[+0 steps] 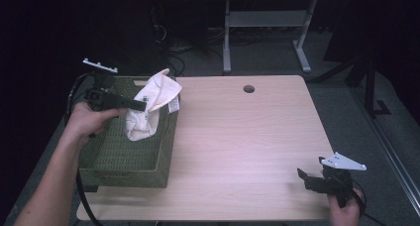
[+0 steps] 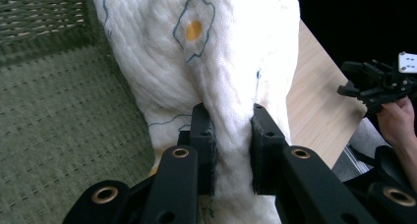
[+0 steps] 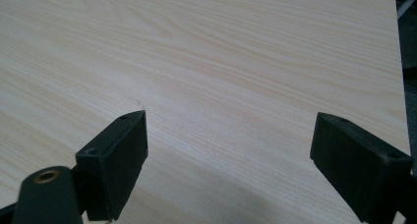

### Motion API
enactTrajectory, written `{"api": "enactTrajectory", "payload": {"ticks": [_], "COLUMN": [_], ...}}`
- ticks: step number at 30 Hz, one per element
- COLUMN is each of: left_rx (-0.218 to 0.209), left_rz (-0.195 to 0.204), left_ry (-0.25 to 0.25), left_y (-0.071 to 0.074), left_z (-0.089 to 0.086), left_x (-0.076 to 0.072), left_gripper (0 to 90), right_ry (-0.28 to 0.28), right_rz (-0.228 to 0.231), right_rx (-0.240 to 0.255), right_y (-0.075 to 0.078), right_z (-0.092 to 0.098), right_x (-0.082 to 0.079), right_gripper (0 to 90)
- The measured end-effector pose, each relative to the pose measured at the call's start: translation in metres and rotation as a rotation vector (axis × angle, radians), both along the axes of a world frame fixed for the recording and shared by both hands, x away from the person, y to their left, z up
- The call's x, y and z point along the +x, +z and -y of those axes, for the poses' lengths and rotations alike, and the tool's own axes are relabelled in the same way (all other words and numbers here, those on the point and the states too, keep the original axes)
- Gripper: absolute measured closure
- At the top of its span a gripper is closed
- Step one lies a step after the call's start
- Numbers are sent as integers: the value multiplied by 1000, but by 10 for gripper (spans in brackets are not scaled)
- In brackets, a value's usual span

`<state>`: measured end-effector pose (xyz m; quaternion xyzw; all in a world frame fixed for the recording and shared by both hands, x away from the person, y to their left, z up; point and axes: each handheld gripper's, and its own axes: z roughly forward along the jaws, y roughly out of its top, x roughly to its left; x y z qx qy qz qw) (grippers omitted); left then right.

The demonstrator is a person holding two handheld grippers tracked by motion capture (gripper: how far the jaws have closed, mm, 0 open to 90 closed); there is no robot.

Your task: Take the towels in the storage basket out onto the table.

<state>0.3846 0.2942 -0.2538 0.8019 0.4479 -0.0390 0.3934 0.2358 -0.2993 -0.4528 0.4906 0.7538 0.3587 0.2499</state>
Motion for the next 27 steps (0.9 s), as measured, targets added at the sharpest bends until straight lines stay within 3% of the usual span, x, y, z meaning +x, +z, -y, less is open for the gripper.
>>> {"api": "enactTrajectory", "payload": {"ticks": [27], "left_rx": [-4], "left_rz": [-5], "left_ry": [-89], "left_y": [-1], "left_z": [53], "left_x": [13], "left_gripper": [756], "right_ry": [1], "right_rz": [-5], "right_rx": [-2], "right_y": [-1], "right_z": [0], "right_x": [0], "right_gripper": [139]}}
